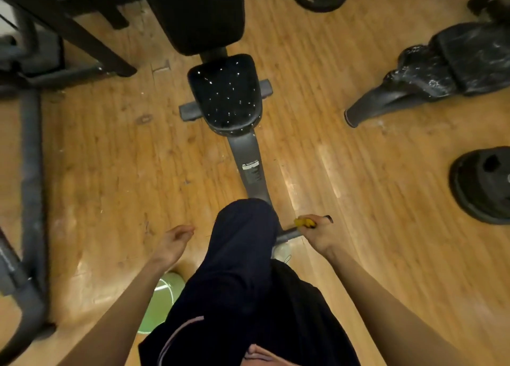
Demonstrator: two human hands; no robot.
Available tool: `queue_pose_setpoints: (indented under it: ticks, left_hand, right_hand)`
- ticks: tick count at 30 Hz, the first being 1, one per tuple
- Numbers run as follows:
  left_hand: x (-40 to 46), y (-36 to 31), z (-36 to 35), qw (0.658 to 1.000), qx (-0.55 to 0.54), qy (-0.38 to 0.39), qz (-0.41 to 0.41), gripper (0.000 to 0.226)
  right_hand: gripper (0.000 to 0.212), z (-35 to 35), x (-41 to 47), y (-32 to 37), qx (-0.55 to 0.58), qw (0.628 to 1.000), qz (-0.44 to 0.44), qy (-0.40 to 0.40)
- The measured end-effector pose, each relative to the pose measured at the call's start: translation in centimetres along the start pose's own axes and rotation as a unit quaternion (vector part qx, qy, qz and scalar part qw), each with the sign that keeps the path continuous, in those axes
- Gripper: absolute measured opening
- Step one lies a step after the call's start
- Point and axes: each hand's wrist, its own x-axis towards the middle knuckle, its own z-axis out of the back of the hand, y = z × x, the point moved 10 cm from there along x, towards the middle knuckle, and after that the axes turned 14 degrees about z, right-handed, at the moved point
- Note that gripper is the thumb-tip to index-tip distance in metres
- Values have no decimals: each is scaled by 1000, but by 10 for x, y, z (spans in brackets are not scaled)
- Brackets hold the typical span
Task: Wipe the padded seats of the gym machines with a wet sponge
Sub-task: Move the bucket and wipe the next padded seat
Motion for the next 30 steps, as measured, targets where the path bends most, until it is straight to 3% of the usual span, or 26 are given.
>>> queue_pose_setpoints:
  ticks: [9, 16, 22, 30]
  left_hand:
    - [22, -39, 29, 998, -52, -18, 31, 24]
    - [83, -163, 53, 998, -54, 34, -21, 27]
    - [119, -269, 75, 991, 6, 81, -102, 28]
    - [148, -346, 83, 985, 20, 96, -141, 30]
  right_hand:
    - [16, -3, 88, 73, 21, 999, 36, 34]
    - [21, 0, 160, 87, 9, 999, -25, 31]
    - [21, 13, 211, 112, 16, 998, -62, -2]
    - [25, 13, 287, 156, 17, 1000, -8, -24]
